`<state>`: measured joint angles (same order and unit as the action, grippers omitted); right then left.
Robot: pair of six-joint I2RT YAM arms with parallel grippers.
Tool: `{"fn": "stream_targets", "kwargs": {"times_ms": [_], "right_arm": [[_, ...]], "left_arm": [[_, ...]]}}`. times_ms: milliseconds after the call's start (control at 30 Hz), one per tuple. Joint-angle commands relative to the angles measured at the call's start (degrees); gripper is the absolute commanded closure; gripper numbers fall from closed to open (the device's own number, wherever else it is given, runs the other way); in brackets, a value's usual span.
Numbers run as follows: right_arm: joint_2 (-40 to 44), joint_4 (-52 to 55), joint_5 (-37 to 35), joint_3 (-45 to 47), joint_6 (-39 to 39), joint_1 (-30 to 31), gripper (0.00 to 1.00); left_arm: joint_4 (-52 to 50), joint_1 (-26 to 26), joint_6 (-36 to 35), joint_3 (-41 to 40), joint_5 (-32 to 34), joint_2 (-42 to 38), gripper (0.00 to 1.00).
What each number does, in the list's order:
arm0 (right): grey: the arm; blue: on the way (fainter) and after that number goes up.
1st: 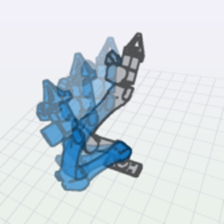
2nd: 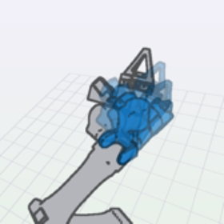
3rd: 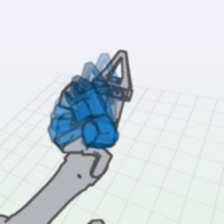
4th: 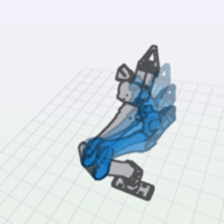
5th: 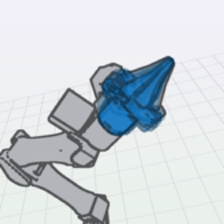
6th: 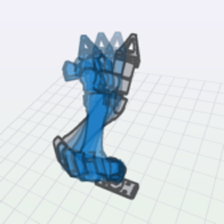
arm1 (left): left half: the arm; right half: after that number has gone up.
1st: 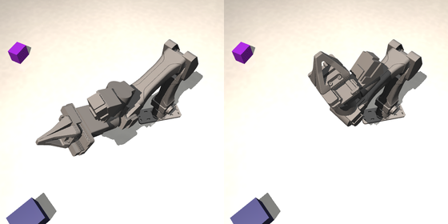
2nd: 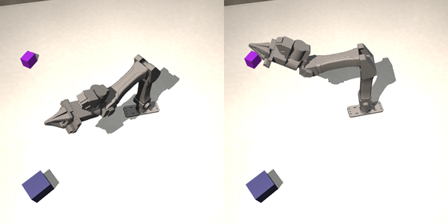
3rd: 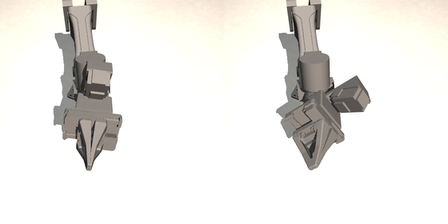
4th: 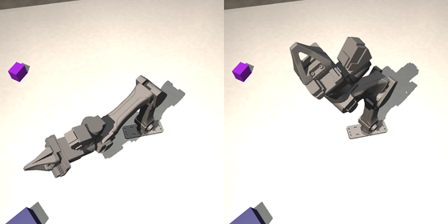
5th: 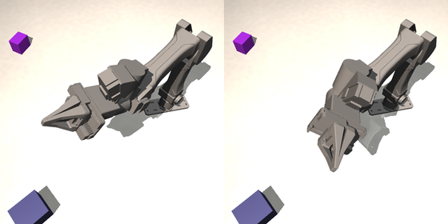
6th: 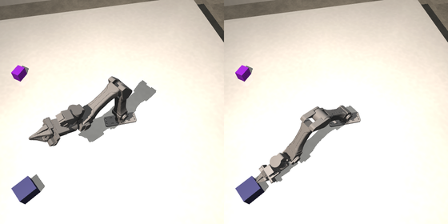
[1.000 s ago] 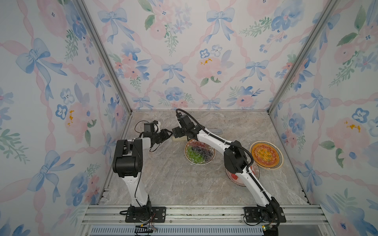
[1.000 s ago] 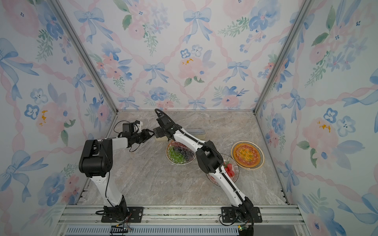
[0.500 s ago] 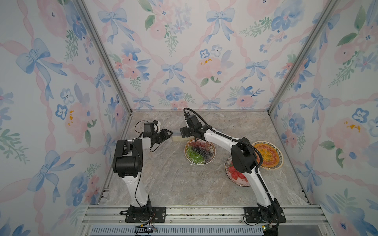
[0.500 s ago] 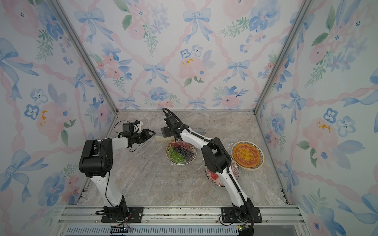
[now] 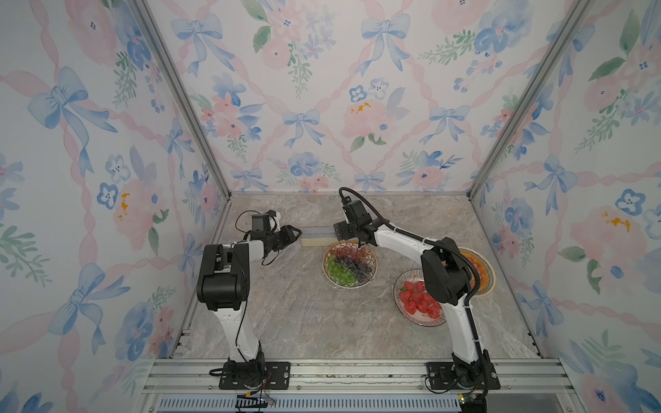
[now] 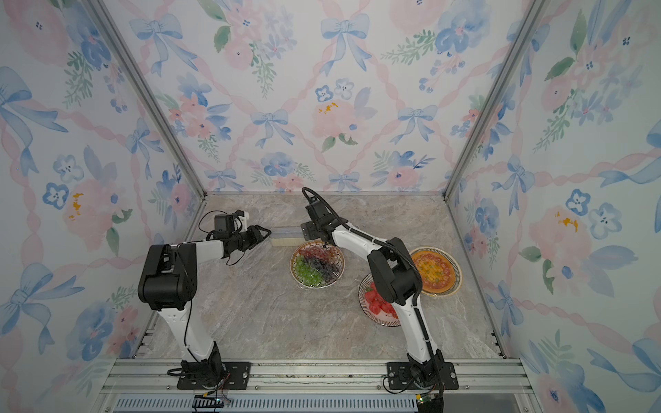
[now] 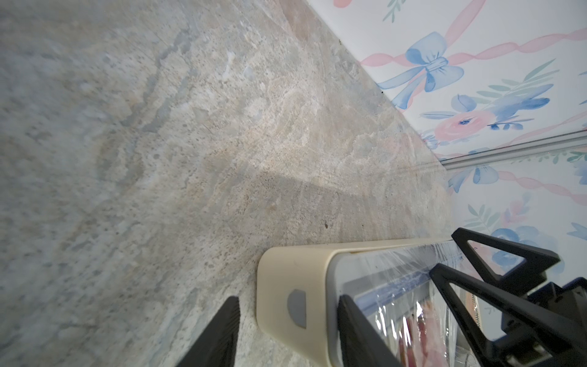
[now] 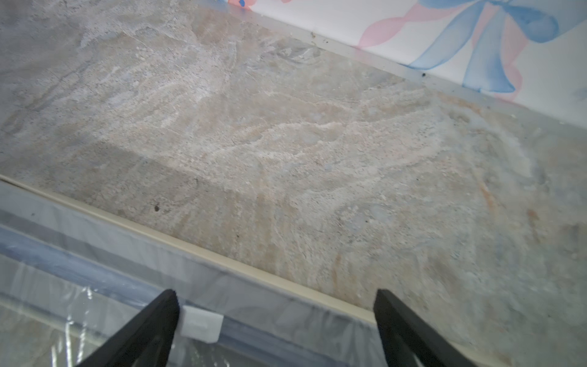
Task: Wrap the plate with plastic wrap
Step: Tear off the plastic wrap from the plastic wrap cutting box.
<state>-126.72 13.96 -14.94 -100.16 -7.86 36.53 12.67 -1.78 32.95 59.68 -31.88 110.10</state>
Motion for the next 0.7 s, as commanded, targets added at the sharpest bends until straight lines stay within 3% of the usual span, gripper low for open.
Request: {"fn": "stream_targets", "kwargs": {"times_ms": [0, 667], "right_arm": [[1.82, 1.79, -4.83, 3.75, 1.88, -2.76, 0.03], [11.67, 1.07, -7.99, 18.33, 0.17, -12.78, 0.03]], "left_arm": [[-3.67, -0.16, -1.82, 0.00, 4.10, 2.22, 0.48], [-4.84, -0.24, -2.05, -0.09, 5.77, 1.87, 0.48]]}}
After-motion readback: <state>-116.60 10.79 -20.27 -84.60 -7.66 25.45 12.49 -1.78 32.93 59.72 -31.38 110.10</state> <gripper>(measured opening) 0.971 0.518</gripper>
